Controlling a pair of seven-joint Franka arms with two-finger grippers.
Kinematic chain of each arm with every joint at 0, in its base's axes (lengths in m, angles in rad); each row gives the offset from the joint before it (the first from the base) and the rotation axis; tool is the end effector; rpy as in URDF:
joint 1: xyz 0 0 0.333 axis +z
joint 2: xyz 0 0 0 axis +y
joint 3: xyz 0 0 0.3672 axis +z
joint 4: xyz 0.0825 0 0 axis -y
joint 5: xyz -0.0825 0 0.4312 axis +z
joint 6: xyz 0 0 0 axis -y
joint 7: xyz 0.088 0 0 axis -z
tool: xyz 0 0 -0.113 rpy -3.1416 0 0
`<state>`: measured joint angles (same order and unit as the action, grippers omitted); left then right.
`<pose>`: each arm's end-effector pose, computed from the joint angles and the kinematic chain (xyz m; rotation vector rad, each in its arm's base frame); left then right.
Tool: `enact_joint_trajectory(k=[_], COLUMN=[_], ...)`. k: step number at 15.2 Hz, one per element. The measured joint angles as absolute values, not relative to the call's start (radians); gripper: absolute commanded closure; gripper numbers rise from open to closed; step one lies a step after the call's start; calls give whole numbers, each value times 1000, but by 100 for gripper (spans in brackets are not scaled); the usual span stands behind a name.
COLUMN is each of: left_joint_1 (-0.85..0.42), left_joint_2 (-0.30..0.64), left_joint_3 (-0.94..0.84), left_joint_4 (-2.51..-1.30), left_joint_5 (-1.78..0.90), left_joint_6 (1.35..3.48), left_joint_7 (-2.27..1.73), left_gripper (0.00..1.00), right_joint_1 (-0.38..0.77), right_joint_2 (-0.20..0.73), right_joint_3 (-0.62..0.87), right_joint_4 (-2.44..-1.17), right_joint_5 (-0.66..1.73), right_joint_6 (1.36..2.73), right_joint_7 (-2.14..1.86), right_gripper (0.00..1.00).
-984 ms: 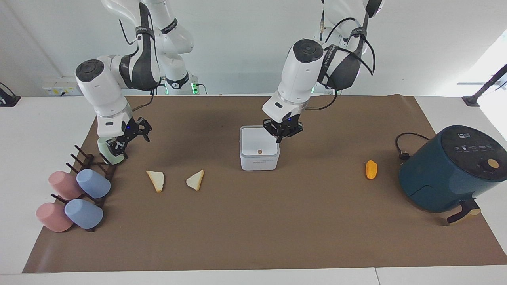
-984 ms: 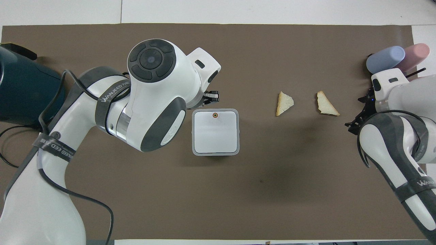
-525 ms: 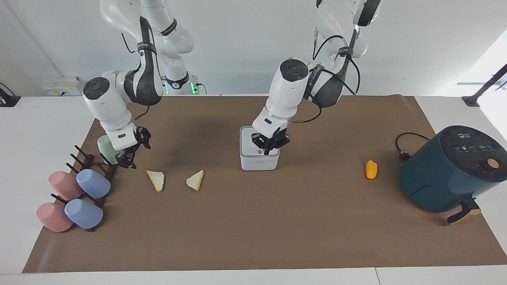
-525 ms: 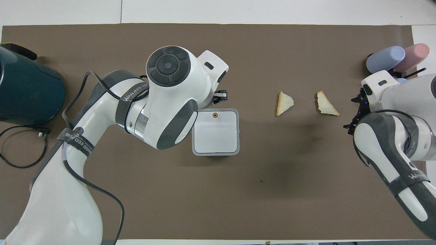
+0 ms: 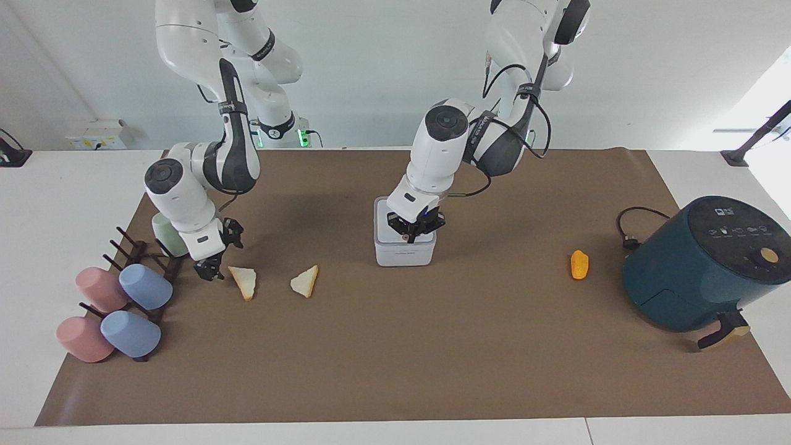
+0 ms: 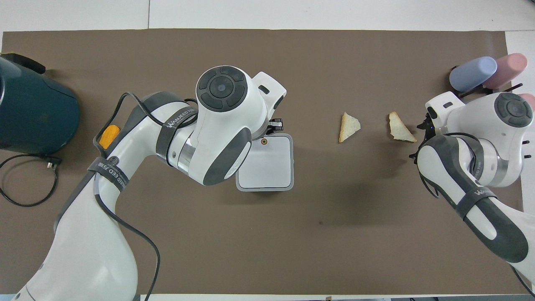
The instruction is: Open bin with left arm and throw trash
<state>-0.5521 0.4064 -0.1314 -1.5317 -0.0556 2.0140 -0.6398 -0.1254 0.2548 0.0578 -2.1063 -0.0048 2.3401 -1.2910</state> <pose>0.5875 -0.4646 0.4563 3.0121 -0.0138 -0.0010 0.6186 -0.0427 0.3046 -2.5527 -1.7938 0.0140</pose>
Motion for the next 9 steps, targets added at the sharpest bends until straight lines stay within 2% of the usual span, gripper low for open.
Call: enact_joint_trajectory(k=[1,2,3,6,9], left_joint_1=[-554,-555,-555,-557,-558], left_joint_2=[406,406,406,406,405], left_joint_3=[-131,-131,-131,-131,-131], left_joint_4=[-1534,-1539,-1544,-1559,-1564], left_joint_5=[-56,-56,-56,-56,-55], left_joint_6=[2015,2017,2021,2029,2034], left_joint_7=[-640,-640,-640,-640,-640], left_gripper=[100,100,100,100,100], right_joint_1=[-125,-125,-125,-125,-125], right_joint_2=[265,271,274,275,275], right_joint_3=[58,58,58,58,59], right_joint_4=[-2100,-2096,-2095,-2095,-2095], right_joint_5=[-5,-5,-5,-5,-5], right_joint_6=[2342,2343,2343,2343,2343], right_joint_7=[-1291,-1291,-1291,-1291,-1291], right_gripper=[0,5,20,99,100])
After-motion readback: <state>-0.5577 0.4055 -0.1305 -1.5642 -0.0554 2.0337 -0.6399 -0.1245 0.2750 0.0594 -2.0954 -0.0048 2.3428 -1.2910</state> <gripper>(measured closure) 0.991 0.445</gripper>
